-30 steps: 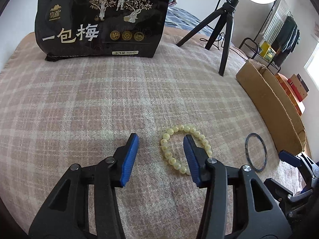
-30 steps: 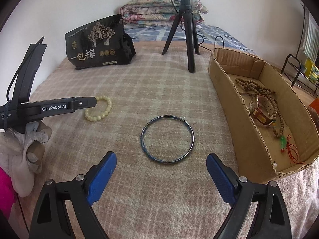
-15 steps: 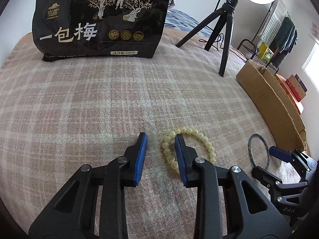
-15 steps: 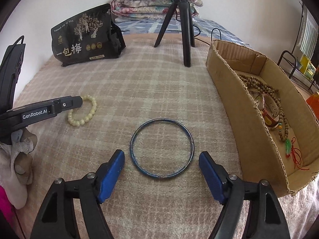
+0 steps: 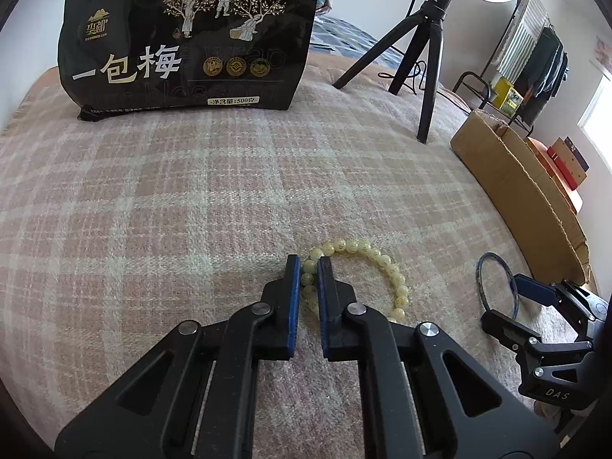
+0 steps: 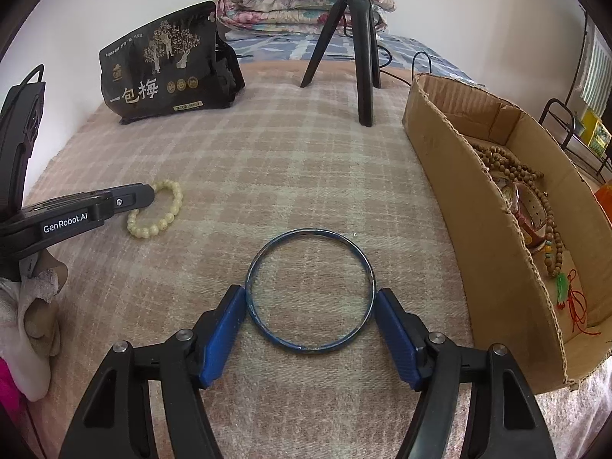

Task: Organize jewelry
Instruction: 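Close the left gripper on the cream bracelet while the right grips the black ring's rim, then lift and carry the bracelet in the left gripper over the box while the right carries the ring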

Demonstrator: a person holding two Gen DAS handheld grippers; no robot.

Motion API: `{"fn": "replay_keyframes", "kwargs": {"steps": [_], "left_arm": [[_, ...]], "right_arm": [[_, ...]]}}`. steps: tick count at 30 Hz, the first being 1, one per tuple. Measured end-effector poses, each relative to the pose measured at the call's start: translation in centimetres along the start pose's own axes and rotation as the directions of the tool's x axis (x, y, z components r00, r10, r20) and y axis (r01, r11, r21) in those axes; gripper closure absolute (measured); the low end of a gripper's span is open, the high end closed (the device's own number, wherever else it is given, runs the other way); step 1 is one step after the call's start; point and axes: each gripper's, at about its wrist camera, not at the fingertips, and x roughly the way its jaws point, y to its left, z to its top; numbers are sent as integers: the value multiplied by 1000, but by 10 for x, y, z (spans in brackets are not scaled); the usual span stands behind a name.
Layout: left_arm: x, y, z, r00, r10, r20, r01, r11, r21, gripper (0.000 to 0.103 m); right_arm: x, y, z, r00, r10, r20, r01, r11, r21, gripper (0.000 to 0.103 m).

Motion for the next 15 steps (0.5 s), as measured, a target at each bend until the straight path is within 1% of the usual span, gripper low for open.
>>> {"fn": "replay_keyframes", "kwargs": {"steps": [2,5,9,10,11,12,15], "left_arm": [[-1,-3,-1,1000,-9,-3,9,1000,18,97],[0,-9,-2,1000,21,-11,-20,999,42,97],[4,-10,0,999,20,-27,-19,999,42,95],[5,-9,0,999,9,-34,-8,999,37,91],[5,-9,1,999,-6,-38,8,999,36,83],[6,-10,1,999,-17,-40,19,999,40,81],[8,-12,1,999,-3,-41,5,998,55,82]], "right_arm": [[0,-1,0,1000,7,0,-7,1000,0,32],[-1,-1,0,1000,13,0,-13,1000,0,31],[-2,-1,-1,1000,24,0,-24,1000,1,31],[-2,-1,-1,1000,26,0,-26,1000,0,31],[-2,-1,-1,1000,27,-1,-27,1000,-2,31],[-2,0,-1,1000,28,-2,-28,1000,-5,31],[-1,1,-2,1000,27,-1,-27,1000,-17,31]]}}
